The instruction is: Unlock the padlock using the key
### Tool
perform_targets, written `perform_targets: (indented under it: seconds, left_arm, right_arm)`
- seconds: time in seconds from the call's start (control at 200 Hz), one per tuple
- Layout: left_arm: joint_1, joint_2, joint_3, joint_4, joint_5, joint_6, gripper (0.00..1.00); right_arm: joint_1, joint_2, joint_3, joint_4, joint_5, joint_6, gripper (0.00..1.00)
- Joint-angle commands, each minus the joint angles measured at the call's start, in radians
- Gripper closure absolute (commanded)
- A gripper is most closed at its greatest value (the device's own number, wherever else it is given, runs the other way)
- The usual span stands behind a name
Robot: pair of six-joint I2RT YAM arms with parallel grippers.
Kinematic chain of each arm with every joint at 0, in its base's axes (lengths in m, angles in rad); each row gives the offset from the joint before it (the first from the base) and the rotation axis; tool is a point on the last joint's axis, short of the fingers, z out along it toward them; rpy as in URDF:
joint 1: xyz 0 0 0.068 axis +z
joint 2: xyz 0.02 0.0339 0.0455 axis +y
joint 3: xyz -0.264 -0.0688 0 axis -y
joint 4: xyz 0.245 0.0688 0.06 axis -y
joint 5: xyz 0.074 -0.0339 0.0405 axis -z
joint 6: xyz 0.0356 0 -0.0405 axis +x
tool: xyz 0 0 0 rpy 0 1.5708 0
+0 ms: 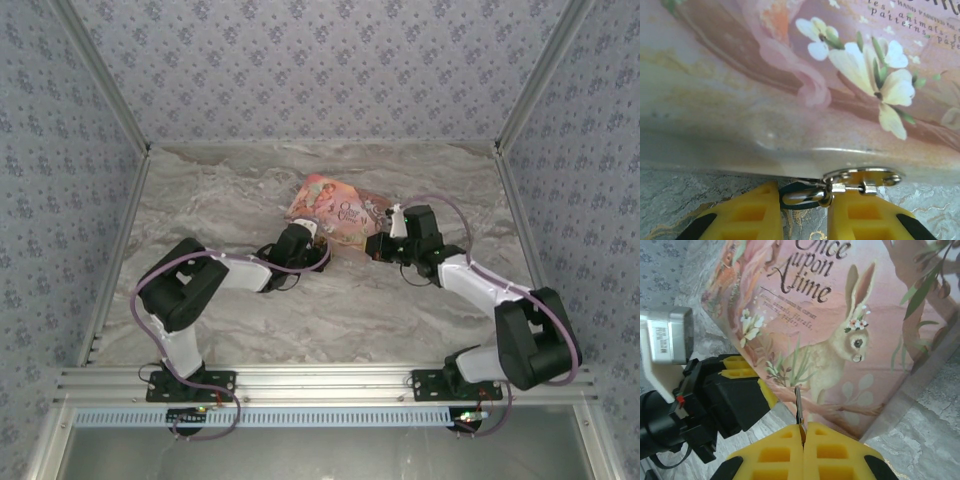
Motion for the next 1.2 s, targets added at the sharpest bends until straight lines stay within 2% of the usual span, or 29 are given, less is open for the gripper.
perform_targets:
  seconds: [0.0, 0.24, 0.525, 0.74, 1.194]
  left_arm:
    - [-0.004, -0.057, 0.017, -0.047, 0.014, -0.055, 0.82]
    - [-0.004, -0.105, 0.058, -0.161, 0.08, -0.175, 0.86]
    - [-0.003, -0.116, 0.12, -0.248, 0.161, -0.307, 0.92]
    - [-0.004, -0.125, 0.129, -0.258, 0.185, -0.377, 0.93]
    - [-0.003, -0.155, 0.101, -0.231, 0.197, -0.509, 0.95]
  right_arm:
    - [-0.004, -0.082, -0.01, -0.036, 0.031, -0.06, 1.0]
    - [0.015, -0.227, -0.164, 0.001, 0.035, -0.142, 1.0]
    - [0.103, -0.312, -0.325, 0.122, 0.047, -0.247, 1.0]
    - [0.153, -0.256, -0.357, 0.187, 0.072, -0.314, 1.0]
    - [0.233, -0.028, -0.349, 0.44, 0.159, -0.365, 1.0]
